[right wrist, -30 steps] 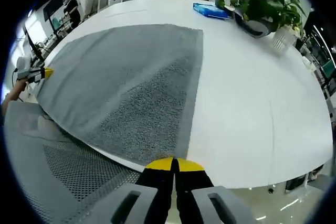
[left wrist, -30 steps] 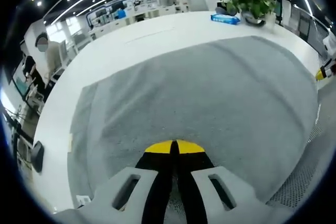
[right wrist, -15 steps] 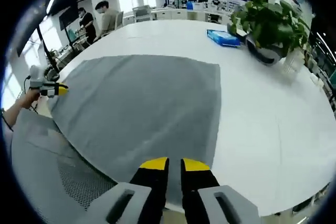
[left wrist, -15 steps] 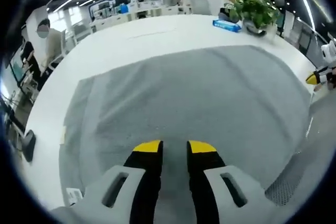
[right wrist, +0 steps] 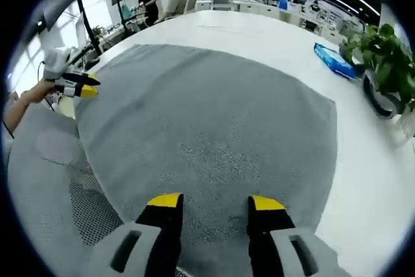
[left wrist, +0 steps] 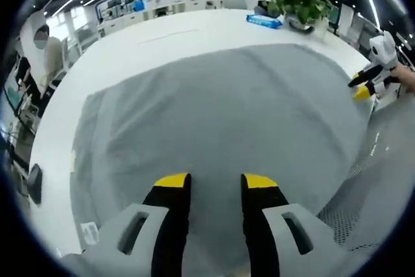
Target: Open the folded towel by lifting each exposed corner and separating the folded layers until the towel lies flat within the target outline without major curled edges
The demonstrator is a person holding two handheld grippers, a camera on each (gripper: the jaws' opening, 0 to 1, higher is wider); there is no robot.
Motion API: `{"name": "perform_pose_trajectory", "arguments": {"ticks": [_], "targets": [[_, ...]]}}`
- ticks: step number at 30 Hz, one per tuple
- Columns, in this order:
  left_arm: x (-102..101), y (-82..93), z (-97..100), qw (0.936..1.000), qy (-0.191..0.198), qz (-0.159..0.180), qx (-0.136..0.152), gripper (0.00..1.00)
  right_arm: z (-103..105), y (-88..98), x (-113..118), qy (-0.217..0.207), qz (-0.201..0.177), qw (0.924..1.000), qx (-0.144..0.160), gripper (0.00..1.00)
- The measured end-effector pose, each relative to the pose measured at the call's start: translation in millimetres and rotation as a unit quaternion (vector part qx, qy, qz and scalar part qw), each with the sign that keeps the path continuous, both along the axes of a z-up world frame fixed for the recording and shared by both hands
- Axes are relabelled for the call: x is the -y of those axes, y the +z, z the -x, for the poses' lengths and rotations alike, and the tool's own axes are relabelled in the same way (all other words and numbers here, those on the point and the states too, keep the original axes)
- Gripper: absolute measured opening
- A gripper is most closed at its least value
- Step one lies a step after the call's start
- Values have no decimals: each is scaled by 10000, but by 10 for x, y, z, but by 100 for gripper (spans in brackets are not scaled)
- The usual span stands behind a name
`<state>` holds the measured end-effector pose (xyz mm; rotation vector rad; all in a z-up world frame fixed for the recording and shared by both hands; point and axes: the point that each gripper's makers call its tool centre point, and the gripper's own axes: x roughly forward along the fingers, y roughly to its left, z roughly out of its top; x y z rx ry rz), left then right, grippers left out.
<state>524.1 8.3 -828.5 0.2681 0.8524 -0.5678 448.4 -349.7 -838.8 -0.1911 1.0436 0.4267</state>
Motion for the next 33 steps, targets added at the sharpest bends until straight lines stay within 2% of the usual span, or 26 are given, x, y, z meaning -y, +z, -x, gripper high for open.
{"name": "perform_pose_trajectory", "arguments": {"ticks": [1,5,10,18,23,27,28,29,30,31,32,33], "targets": [[8,-12,-13,10000,-6,8,61,30,-27,17,51,12,235,9997,94,35],[20,-26,-69,10000,-59,32,57,31,-64,12,61,21,154,9999,68,34],[97,-15,-178,9998,-118,76,122,31,-110,11,178,-301,123,9993,166,34],[289,-12,-502,9995,-232,114,183,31,-257,14,373,-588,85,9978,288,32],[350,-10,-576,9997,-176,127,148,31,-336,23,442,-752,-24,9957,542,32],[342,-17,-582,9996,98,241,122,30,-331,73,417,-767,-216,9949,622,35],[332,-1,-554,9984,406,392,-73,30,-360,167,356,-548,-327,9946,819,39],[365,98,-513,9909,967,861,-363,30,-479,431,394,-594,-221,9860,1540,46],[448,256,-543,9847,1071,1365,-174,30,-520,621,434,-652,-86,9784,1959,50],[541,536,-585,9705,1291,2031,169,30,-538,867,457,-613,23,9678,2442,54],[565,683,-581,9618,1421,2315,337,34,-515,993,480,-685,43,9619,2645,59],[580,771,-561,9573,1452,2461,439,38,-487,1087,511,-776,76,9571,2792,62]]}}
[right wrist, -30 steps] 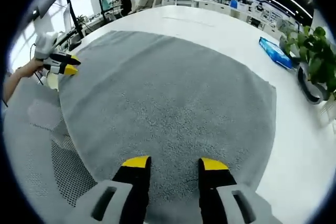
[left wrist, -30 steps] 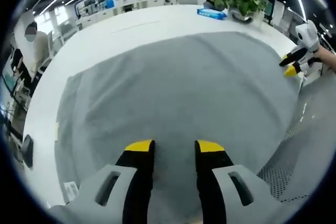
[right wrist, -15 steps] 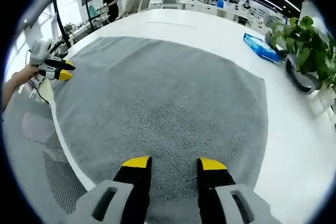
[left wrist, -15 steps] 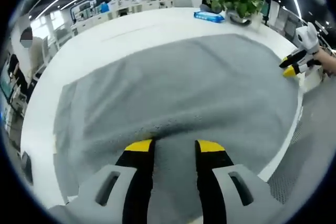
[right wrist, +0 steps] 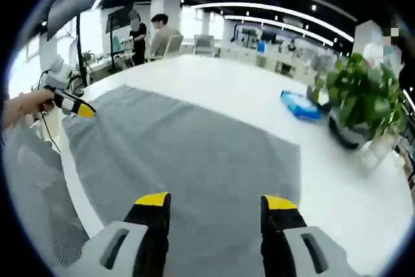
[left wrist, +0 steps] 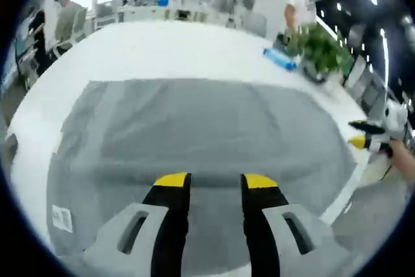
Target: Open the folded towel by lifting each exposed corner and separating the folded layers until the towel lies flat within the target outline without major curled edges
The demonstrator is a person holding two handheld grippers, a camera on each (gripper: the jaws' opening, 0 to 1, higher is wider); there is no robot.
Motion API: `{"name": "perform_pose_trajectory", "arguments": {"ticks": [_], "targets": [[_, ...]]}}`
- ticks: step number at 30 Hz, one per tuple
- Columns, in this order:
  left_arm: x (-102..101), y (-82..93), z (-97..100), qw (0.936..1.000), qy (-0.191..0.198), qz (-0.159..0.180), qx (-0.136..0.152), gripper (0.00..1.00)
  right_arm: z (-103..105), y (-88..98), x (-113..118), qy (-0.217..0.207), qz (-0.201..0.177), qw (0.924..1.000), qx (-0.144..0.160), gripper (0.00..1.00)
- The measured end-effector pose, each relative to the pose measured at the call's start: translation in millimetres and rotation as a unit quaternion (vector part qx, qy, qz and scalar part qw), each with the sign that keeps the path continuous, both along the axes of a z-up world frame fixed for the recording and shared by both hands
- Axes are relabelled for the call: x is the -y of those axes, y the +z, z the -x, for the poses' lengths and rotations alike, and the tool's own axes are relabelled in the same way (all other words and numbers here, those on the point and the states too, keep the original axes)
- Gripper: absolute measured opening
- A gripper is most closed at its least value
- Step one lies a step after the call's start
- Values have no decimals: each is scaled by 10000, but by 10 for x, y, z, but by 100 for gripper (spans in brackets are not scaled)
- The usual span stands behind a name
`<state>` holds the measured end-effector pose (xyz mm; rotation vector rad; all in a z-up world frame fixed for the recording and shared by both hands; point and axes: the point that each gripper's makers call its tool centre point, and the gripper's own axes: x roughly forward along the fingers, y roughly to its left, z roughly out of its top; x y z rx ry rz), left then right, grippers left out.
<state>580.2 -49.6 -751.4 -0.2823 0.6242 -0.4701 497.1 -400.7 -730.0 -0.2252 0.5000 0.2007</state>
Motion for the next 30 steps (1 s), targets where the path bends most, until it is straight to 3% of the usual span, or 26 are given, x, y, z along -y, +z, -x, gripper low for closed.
{"name": "perform_pose_trajectory", "arguments": {"ticks": [1,4,7,9,10,12,14,15,17,19,23,26,28,30], "targets": [[-1,90,18,9998,52,156,139,43,75,108,61,-154,69,9998,141,64],[-28,242,186,9980,-42,-170,601,52,284,223,148,-303,269,9987,305,71],[-47,352,400,9923,-195,-629,1048,59,444,223,172,-339,383,9979,398,80],[-4,416,480,9879,-310,-709,1347,70,488,278,166,-429,427,9955,726,77],[38,443,508,9864,-382,-639,1467,76,477,324,113,-448,288,9940,957,76],[170,492,565,9847,-542,-235,1640,89,454,351,12,-490,4,9931,1069,78],[154,466,566,9859,-409,-113,1621,93,400,353,-86,-137,382,9935,1064,83],[137,487,553,9853,-325,-61,1674,93,390,328,-101,38,886,9911,993,85],[86,580,508,9814,-174,-69,1911,93,402,254,-163,307,1266,9873,907,89],[55,739,462,9720,-25,-111,2346,95,428,143,-237,419,1114,9906,669,90],[60,863,449,9637,58,-238,2659,99,414,139,-230,392,686,9945,693,94],[56,915,443,9620,96,-324,2711,99,420,156,-116,3,221,9971,724,94],[80,917,417,9629,88,-258,2683,99,433,110,-40,-133,197,9977,628,94],[101,818,420,9664,-6,-402,2538,99,444,87,-20,-195,176,9980,568,93]]}}
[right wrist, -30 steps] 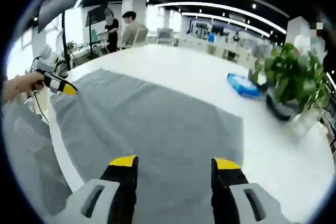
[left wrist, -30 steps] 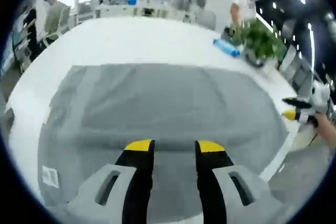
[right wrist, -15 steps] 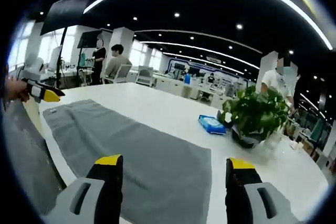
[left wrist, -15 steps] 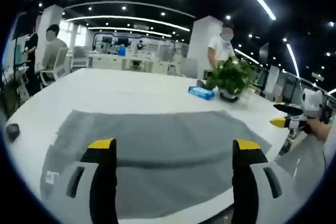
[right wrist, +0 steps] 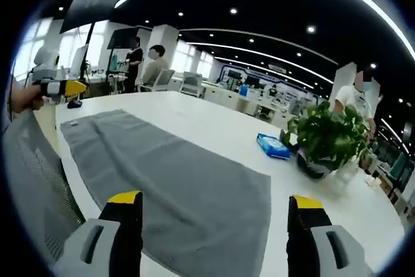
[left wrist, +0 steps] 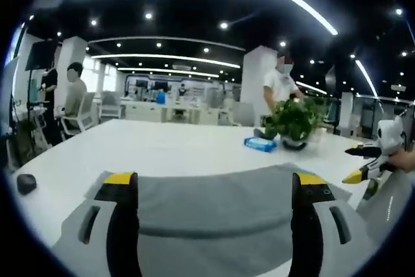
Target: Open the folded towel by lifting each exposed corner and separating the folded layers until the towel lies flat within the target outline without major curled edges
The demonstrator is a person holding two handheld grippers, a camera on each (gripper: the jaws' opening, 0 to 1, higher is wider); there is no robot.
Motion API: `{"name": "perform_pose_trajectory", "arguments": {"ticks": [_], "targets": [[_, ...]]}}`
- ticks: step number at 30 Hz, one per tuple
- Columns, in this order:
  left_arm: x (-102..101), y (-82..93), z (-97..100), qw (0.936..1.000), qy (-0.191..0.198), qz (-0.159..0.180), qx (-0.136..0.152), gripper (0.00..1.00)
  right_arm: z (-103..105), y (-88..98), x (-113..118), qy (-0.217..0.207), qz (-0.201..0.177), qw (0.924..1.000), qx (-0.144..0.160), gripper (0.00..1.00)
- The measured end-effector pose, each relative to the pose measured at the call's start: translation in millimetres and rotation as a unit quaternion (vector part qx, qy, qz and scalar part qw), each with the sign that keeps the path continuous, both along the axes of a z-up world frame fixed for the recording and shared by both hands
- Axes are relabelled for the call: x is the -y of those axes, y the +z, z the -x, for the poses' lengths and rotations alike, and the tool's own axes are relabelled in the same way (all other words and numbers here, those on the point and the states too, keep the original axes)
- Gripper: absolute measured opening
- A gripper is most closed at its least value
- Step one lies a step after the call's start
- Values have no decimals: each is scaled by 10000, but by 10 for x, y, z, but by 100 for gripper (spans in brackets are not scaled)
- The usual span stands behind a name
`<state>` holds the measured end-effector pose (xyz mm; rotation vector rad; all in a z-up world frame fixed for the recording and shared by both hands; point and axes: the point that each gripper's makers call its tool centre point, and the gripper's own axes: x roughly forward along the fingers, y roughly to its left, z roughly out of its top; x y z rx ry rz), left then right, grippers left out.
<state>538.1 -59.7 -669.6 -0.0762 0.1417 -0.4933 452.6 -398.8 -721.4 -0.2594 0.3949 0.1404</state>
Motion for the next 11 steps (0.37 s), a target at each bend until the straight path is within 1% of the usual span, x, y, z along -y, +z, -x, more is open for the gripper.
{"name": "perform_pose_trajectory", "arguments": {"ticks": [1,2,3,4,8,11], "targets": [[5,-47,2,9999,-12,-89,-57,99,2,-7,2,-3,-13,10000,-5,93],[19,-113,10,9995,-79,-269,-117,99,2,-13,1,-2,-21,10000,-15,93],[30,-150,21,9991,-139,-379,-152,99,5,-21,-14,21,-10,10000,-47,93],[24,-177,23,9986,-196,-486,-76,98,6,-30,-24,49,10,10000,-73,93],[14,-167,24,9990,-222,-398,-41,97,19,-81,-48,140,179,9996,-194,92],[-1,-214,19,9987,-210,-442,-135,96,26,-85,-58,149,118,9996,-226,91]]}}
